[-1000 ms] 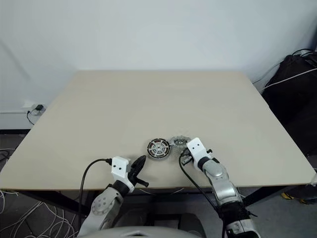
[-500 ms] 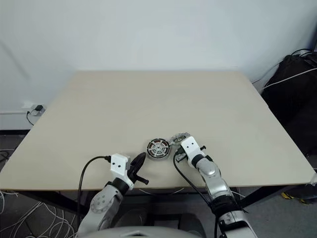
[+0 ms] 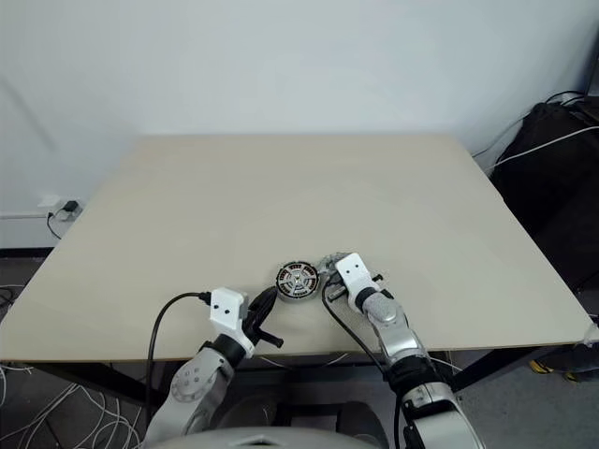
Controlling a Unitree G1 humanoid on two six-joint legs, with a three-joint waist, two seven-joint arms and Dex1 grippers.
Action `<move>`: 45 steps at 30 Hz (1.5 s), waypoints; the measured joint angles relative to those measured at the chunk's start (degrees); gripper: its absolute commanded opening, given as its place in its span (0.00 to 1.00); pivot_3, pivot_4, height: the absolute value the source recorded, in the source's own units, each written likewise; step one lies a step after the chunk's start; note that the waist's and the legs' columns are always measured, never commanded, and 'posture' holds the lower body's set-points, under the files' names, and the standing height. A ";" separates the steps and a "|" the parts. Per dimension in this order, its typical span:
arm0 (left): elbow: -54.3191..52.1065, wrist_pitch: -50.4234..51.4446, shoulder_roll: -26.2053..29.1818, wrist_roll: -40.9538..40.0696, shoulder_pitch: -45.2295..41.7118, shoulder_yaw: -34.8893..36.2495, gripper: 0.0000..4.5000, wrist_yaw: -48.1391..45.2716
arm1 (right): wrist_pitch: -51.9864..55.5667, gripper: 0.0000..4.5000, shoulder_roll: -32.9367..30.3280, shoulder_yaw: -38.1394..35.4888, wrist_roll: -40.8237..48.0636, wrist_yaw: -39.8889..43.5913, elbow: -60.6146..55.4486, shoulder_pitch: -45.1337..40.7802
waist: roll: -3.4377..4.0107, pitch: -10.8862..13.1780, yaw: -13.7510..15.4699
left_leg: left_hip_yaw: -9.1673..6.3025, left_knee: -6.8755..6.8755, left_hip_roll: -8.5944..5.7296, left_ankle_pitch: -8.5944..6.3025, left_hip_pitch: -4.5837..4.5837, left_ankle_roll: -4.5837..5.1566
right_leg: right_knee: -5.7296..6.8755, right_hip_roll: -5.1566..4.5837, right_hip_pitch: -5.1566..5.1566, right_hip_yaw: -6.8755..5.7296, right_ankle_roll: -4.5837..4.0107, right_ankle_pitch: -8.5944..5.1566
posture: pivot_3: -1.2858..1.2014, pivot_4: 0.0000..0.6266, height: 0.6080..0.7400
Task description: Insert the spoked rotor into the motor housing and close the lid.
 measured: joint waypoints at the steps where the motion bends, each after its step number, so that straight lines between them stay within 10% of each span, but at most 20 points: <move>1: 0.00 0.02 0.00 0.00 -0.01 0.00 0.00 0.01 | -1.44 0.01 -0.01 0.04 -0.47 -0.61 0.78 -0.24 | 0.00 0.00 -0.08 | 0.00 0.00 0.00 0.00 0.00 0.00 | 0.00 0.01 0.00 0.00 0.00 0.00 | 0.52 0.00 1.00; 31: -0.01 0.04 0.00 -0.18 -0.29 0.75 0.00 0.07 | -38.11 0.01 -6.92 18.40 -29.53 -22.58 18.19 -10.88 | 0.00 0.00 -0.44 | 0.01 0.01 0.01 0.15 0.26 -0.15 | 0.21 0.22 0.14 0.11 -0.03 -0.01 | 0.52 0.00 1.00; 40: -0.64 0.04 -0.03 -0.18 0.67 1.05 0.00 0.17 | -4.28 0.01 3.51 2.10 1.59 0.12 2.84 -8.29 | 0.02 0.04 -0.29 | -0.12 0.04 0.09 0.14 0.30 -0.14 | 0.29 0.17 0.21 0.16 -0.05 -0.02 | 0.52 0.00 1.00; 45: -1.98 0.04 0.16 0.16 0.97 1.21 0.00 1.04 | 6.54 0.28 0.57 2.36 6.43 13.05 -5.69 -7.11 | 0.07 0.04 -0.36 | -0.12 0.01 0.05 0.13 0.17 -0.14 | 0.27 0.08 0.05 0.15 -0.07 -0.03 | 0.52 0.00 1.00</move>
